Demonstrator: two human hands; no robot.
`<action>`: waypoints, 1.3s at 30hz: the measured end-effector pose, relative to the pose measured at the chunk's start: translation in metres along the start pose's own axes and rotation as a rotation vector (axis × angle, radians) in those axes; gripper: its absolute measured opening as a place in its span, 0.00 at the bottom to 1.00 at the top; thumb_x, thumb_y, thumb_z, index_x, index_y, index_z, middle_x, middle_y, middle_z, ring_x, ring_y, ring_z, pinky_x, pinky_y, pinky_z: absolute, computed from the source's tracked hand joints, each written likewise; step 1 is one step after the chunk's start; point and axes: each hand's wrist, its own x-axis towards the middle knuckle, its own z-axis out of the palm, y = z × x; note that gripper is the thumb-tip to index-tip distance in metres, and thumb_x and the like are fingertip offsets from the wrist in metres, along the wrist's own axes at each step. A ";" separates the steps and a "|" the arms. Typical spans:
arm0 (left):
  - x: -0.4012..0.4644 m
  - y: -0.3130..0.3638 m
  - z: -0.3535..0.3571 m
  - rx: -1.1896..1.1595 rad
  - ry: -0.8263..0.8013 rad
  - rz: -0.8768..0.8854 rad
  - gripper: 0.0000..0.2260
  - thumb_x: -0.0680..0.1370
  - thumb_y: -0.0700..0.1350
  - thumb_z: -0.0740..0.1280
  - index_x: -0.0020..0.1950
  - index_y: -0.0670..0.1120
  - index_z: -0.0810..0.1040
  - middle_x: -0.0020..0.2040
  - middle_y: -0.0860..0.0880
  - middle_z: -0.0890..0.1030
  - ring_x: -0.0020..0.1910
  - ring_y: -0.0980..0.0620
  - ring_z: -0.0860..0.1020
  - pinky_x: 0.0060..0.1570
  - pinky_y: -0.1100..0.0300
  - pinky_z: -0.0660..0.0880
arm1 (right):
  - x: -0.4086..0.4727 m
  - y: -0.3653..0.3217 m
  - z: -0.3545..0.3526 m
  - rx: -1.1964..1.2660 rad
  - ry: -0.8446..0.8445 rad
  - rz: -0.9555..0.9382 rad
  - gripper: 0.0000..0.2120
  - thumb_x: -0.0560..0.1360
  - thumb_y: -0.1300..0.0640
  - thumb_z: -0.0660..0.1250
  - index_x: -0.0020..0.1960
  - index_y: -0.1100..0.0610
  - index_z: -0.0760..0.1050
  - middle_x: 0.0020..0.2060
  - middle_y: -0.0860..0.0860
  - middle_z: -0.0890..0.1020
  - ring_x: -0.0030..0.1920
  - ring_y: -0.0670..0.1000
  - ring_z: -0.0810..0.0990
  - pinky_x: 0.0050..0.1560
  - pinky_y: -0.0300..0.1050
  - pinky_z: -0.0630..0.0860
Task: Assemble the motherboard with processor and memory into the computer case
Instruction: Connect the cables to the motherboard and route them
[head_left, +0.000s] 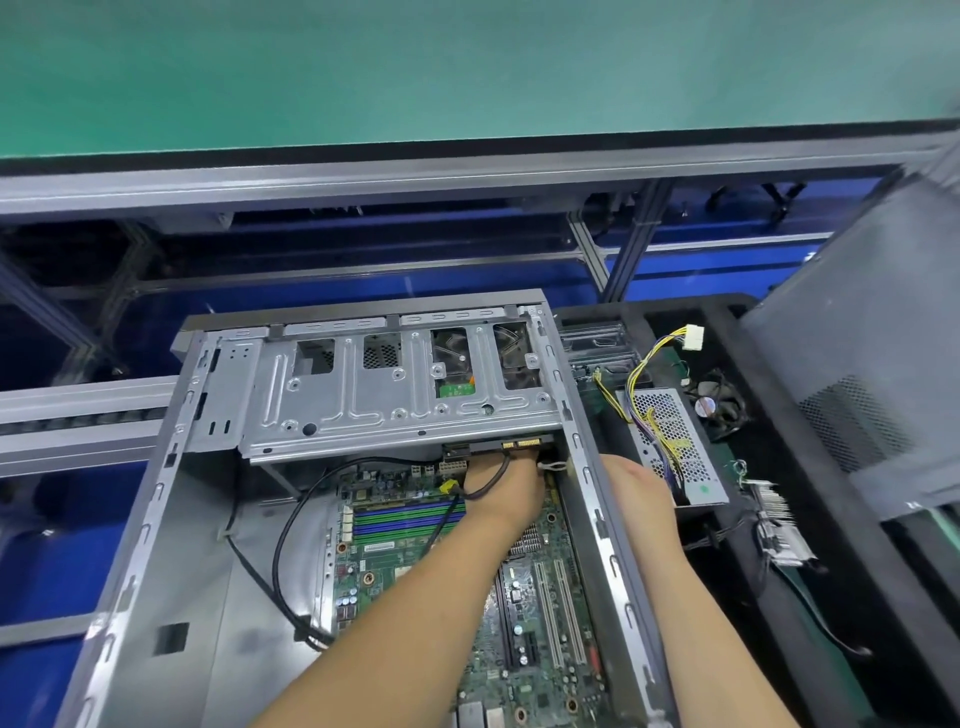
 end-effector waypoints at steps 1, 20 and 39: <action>0.000 -0.003 0.002 0.091 0.042 -0.059 0.18 0.83 0.41 0.57 0.35 0.52 0.59 0.32 0.54 0.63 0.29 0.59 0.62 0.25 0.67 0.61 | 0.000 0.000 0.000 0.006 0.003 -0.002 0.30 0.79 0.62 0.64 0.19 0.47 0.74 0.21 0.43 0.75 0.21 0.39 0.69 0.23 0.29 0.66; 0.003 -0.007 0.008 0.248 0.249 0.025 0.08 0.81 0.43 0.60 0.54 0.46 0.78 0.48 0.43 0.81 0.48 0.44 0.80 0.40 0.59 0.68 | -0.004 -0.005 0.000 -0.010 0.007 0.023 0.31 0.78 0.63 0.65 0.18 0.45 0.72 0.20 0.41 0.74 0.20 0.37 0.68 0.22 0.29 0.65; 0.012 -0.008 0.012 0.124 0.180 -0.069 0.13 0.82 0.45 0.58 0.37 0.50 0.66 0.34 0.52 0.71 0.31 0.55 0.70 0.26 0.66 0.65 | -0.004 -0.004 0.000 0.018 0.004 0.012 0.31 0.79 0.62 0.66 0.19 0.44 0.72 0.21 0.41 0.74 0.21 0.38 0.69 0.23 0.29 0.65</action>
